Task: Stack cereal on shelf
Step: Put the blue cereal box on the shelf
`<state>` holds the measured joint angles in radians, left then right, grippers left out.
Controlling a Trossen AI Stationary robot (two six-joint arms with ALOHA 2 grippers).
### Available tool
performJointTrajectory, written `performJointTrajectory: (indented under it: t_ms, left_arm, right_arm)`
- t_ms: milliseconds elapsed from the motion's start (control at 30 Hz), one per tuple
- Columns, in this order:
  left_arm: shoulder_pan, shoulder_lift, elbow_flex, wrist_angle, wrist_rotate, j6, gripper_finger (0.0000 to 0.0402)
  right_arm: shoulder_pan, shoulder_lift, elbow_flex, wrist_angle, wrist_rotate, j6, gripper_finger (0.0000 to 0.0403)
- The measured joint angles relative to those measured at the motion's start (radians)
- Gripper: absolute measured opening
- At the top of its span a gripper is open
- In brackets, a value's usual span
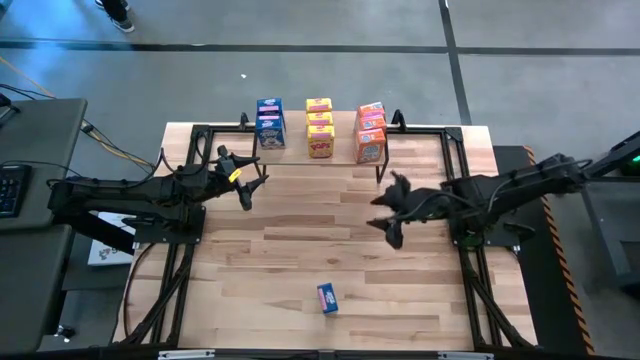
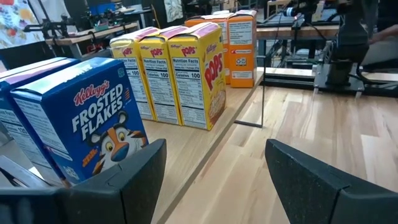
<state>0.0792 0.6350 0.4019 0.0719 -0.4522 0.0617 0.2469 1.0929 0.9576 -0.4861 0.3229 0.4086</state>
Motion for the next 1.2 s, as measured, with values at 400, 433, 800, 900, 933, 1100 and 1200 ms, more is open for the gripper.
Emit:
performJointTrajectory:
  t_ms: [400, 433, 800, 900, 933, 1100, 1200]
  left_arm:
    - [0.000, 0.000, 0.000, 0.001, 0.000, -0.005, 0.0264]
    - [0.000, 0.000, 0.000, 0.000, 0.000, -0.006, 0.0264]
    - [-0.002, 0.000, 0.000, 0.016, 0.002, -0.050, 0.0264]
    - [-0.002, 0.000, 0.000, 0.016, 0.002, -0.069, 0.0264]
    - [-0.002, 0.000, 0.000, 0.017, 0.002, -0.077, 0.0264]
    - [-0.002, 0.000, 0.000, 0.021, 0.005, -0.118, 0.0264]
    - [-0.002, 0.000, 0.000, 0.052, 0.005, -0.137, 0.0264]
  right_arm:
    - [0.024, 0.201, 0.262, -0.123, -0.204, -0.419, 0.0270]
    - [0.024, 0.210, 0.273, -0.123, -0.220, -0.467, 0.0270]
    - [0.024, 0.322, 0.320, -0.088, -0.286, -0.858, 0.0270]
    - [0.024, 0.349, 0.320, -0.066, -0.287, -0.863, 0.0270]
    - [0.024, 0.356, 0.320, -0.061, -0.286, -0.874, 0.0270]
    - [0.022, 0.374, 0.320, -0.017, -0.283, -0.969, 0.0270]
    - [0.022, 0.377, 0.320, 0.019, -0.283, -1.036, 0.0270]
